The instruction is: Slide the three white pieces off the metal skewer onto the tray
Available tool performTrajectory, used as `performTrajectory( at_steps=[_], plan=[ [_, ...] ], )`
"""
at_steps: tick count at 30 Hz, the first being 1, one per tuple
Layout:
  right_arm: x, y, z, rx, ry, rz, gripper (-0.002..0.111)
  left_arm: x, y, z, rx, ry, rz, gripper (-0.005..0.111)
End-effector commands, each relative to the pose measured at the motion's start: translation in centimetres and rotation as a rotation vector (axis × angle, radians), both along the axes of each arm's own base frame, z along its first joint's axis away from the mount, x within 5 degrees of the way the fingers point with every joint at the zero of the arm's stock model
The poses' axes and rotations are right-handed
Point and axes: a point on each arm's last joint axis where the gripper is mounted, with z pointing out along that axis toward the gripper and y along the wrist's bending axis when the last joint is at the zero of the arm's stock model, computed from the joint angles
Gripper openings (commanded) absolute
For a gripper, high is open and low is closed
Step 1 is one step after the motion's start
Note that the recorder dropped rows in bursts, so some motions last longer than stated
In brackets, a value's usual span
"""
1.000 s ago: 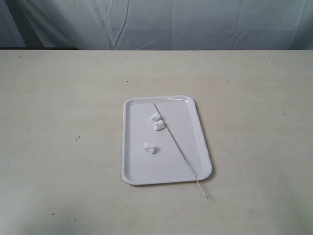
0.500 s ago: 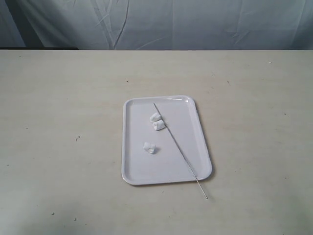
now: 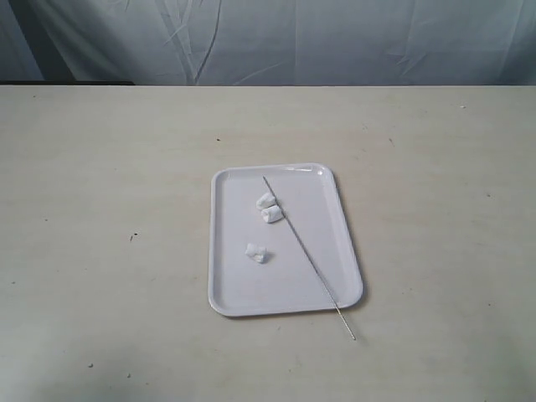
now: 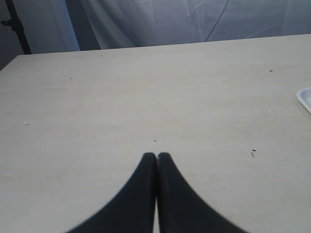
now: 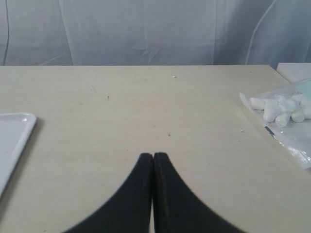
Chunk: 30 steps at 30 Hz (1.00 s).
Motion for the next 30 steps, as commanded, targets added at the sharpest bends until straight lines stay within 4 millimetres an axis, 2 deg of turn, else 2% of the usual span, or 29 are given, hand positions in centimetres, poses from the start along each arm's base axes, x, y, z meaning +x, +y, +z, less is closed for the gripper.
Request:
performTrajectory(
  at_steps=[1, 30],
  plan=[
    [-0.03, -0.03, 0.06, -0.008, -0.006, -0.004, -0.001, -0.06, 0.01, -0.11, 0.007, -0.004, 0.000, 0.000],
    [-0.02, 0.01, 0.08, 0.006, -0.009, -0.002, -0.001, -0.06, 0.01, -0.11, 0.007, -0.004, 0.000, 0.000]
  ],
)
